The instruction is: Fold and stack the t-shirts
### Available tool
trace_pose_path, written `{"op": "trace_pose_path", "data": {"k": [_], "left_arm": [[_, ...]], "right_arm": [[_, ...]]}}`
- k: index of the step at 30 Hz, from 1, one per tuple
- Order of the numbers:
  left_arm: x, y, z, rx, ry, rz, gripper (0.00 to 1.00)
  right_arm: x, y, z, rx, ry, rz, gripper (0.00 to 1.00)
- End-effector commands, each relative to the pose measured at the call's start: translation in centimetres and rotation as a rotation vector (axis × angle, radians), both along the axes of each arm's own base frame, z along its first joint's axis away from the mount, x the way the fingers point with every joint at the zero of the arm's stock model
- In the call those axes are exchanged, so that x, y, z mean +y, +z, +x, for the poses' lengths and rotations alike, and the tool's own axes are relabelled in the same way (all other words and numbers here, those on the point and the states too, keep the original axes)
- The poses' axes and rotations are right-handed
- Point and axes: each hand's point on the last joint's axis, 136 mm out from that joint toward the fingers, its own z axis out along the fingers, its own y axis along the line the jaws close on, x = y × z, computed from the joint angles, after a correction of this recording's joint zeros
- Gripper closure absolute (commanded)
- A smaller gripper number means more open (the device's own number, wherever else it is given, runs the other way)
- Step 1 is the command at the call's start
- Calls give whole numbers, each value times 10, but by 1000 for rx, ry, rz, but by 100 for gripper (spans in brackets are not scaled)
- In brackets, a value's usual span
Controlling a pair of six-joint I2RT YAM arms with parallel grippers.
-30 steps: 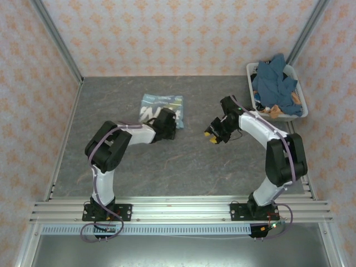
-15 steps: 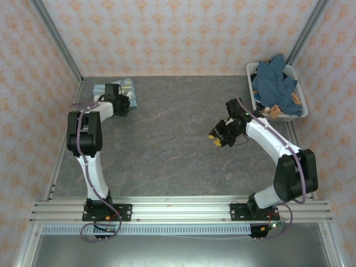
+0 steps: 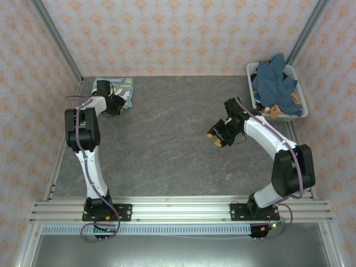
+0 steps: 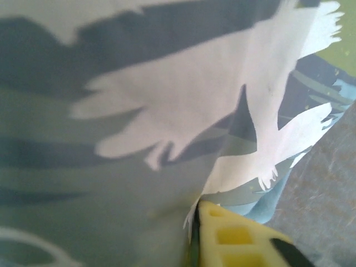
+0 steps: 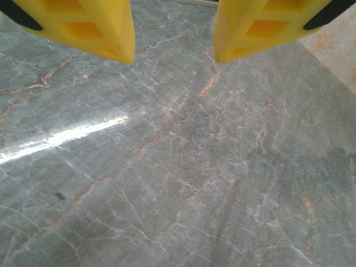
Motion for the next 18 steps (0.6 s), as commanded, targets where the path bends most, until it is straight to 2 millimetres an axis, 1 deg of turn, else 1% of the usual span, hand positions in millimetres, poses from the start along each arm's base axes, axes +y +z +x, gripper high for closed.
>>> {"op": "trace_pose_path", "data": {"k": [1, 2, 3, 4, 5, 7, 8, 9, 10, 12, 14, 15, 17, 18], "left_arm": [[-4, 38, -20, -6, -31, 38, 34], [-6, 55, -22, -32, -33, 48, 18], [-10, 73, -28, -57, -32, 58, 11], [-13, 86, -36, -74, -30, 67, 0], [-16, 108, -45, -104, -28, 86, 0], [-22, 135, -73, -120, -25, 131, 0], [-25, 146, -86, -127, -19, 157, 0], [-27, 157, -104, -127, -14, 195, 0], [-29, 169, -121, -125, -10, 240, 0], [-34, 189, -154, -136, 4, 307, 0], [-39, 208, -179, -181, 18, 341, 0], [-40, 214, -191, -196, 29, 354, 0], [-40, 216, -212, -188, 37, 366, 0], [-37, 215, -223, -169, 40, 385, 0]], "right_arm": [[12, 40, 27, -186, 23, 73, 51], [14, 53, 33, -242, 24, 96, 49], [17, 70, 40, -314, 21, 123, 48], [18, 87, 46, -387, 13, 143, 46], [18, 103, 51, -450, 1, 163, 44], [18, 143, 59, -608, -28, 210, 36], [17, 158, 61, -659, -43, 226, 31], [14, 175, 62, -711, -61, 238, 25], [13, 188, 62, -743, -74, 255, 1], [15, 204, 62, -751, -77, 293, 1], [16, 208, 60, -718, -76, 296, 1], [12, 209, 56, -706, -80, 269, 1], [-1, 209, 49, -706, -92, 188, 1], [-13, 208, 43, -713, -105, 116, 1]]}}
